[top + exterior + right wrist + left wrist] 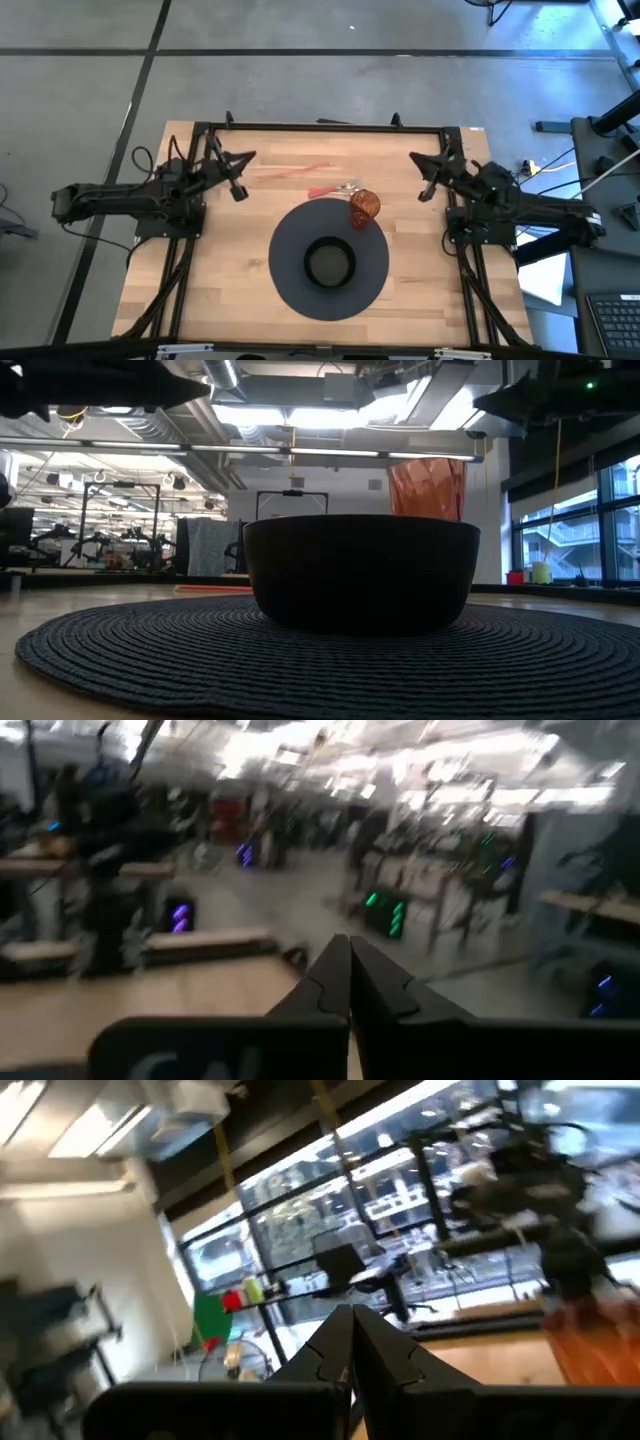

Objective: Pick & Place Utensil
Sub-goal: Put the pink straw into the red cup on the blue mat

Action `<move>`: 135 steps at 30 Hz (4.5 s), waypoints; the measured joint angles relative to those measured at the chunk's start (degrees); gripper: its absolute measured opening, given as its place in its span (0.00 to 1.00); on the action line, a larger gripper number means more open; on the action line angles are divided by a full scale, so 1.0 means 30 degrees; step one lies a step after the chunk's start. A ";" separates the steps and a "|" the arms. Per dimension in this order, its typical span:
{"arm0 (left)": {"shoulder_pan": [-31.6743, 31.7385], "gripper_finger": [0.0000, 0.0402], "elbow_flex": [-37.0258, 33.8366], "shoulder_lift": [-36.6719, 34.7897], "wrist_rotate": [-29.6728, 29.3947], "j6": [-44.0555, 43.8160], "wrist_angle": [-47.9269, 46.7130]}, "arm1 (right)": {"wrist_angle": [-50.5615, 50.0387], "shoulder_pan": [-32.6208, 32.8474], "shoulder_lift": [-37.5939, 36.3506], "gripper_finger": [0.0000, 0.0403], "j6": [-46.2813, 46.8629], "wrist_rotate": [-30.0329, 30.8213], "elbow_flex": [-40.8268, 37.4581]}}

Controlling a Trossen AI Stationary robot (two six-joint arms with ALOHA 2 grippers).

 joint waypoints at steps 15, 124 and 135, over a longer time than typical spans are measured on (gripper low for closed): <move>0.1258 0.00 0.3841 0.6345 -0.2837 -0.6685 -1.0389 | 0.0196 -0.0299 0.3312 0.01 0.0809 -0.2516 0.0642; 0.1475 0.00 1.0231 1.4137 0.3841 0.0615 -0.3998 | 0.9612 -0.0350 0.7715 0.31 -0.0220 -0.7753 0.3134; -0.0261 0.00 1.0231 1.5850 0.3459 0.2266 -0.1488 | 0.9057 -0.0343 1.2021 0.62 0.0641 -0.9342 0.7927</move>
